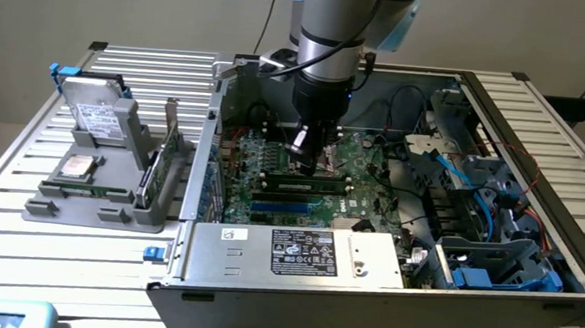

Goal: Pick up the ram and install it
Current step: 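Press down the ram until it locks into place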

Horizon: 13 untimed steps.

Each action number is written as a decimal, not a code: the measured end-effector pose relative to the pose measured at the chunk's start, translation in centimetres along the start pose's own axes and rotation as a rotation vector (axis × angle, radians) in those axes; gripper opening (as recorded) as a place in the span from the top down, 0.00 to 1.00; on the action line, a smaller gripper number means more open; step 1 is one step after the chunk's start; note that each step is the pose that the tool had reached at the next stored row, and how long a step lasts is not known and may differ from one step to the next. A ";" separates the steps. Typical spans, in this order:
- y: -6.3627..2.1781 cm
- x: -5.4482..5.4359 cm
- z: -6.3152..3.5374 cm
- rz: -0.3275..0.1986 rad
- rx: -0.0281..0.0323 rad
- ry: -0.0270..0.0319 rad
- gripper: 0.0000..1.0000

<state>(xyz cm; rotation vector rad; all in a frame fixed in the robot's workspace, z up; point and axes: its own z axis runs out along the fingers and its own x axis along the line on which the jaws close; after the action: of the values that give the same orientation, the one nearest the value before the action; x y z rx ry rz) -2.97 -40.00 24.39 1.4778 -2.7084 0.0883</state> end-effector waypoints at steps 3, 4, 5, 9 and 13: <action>0.01 0.0 -0.01 0.034 0.0009 -0.0011 0.89; 0.00 0.0 -0.01 0.045 0.0010 -0.0014 0.89; 0.00 0.0 -0.01 0.057 0.0010 -0.0016 0.89; 0.01 0.0 -0.01 0.107 -0.0004 -0.0017 0.89; 0.01 0.0 -0.01 0.164 -0.0046 -0.0002 0.89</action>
<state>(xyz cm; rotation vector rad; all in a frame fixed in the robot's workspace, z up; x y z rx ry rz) -2.98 -40.00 24.39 1.2517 -2.8231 0.0887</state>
